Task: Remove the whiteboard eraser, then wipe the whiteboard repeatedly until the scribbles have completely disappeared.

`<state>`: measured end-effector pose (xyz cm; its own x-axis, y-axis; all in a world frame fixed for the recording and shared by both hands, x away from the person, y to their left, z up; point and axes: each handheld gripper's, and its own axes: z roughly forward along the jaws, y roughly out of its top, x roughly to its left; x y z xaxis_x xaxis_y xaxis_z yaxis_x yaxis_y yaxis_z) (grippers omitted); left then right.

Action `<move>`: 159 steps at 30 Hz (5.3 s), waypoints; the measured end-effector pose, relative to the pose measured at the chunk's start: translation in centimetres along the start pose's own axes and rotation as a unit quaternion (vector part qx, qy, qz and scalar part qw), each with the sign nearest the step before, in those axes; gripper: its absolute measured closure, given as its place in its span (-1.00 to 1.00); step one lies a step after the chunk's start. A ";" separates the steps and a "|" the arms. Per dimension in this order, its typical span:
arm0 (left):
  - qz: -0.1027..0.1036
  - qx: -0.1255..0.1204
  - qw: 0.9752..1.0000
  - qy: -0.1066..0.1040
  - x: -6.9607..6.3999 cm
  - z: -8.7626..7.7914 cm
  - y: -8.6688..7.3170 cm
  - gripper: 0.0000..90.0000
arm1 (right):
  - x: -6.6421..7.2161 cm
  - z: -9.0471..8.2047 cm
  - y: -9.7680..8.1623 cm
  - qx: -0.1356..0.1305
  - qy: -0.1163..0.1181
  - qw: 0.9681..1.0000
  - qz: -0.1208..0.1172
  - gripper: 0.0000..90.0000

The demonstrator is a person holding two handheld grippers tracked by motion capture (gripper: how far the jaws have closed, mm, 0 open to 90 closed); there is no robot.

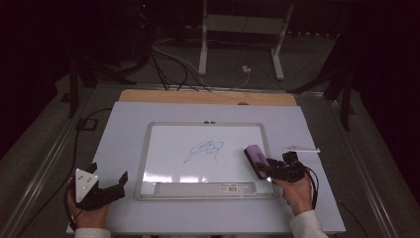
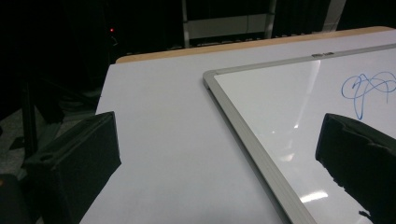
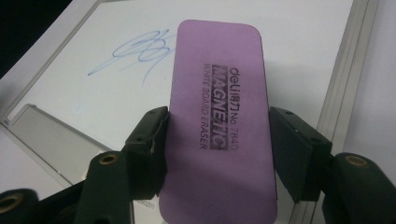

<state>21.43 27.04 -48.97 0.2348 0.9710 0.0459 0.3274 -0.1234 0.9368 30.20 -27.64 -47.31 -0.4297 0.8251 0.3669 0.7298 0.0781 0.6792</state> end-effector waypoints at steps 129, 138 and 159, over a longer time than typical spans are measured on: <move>0.003 0.005 1.000 -0.003 0.0 0.2 -0.2 -0.99 | 7.7 11.1 1.9 0.053 -0.023 0.988 -0.146 -0.09; 0.003 0.006 1.000 -0.003 0.0 0.3 -0.2 -0.99 | 6.2 10.6 2.6 0.046 -0.080 0.990 -0.107 -0.09; 0.002 0.006 1.000 -0.003 0.0 0.3 -0.2 -0.99 | 6.8 11.3 2.8 0.047 -0.074 0.990 -0.111 -0.09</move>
<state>21.64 27.01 -49.22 0.2418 0.9691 0.0480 0.3375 -0.1304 0.9323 35.32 -15.54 -50.08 -0.5075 0.8541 0.1137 0.6753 0.3123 0.6681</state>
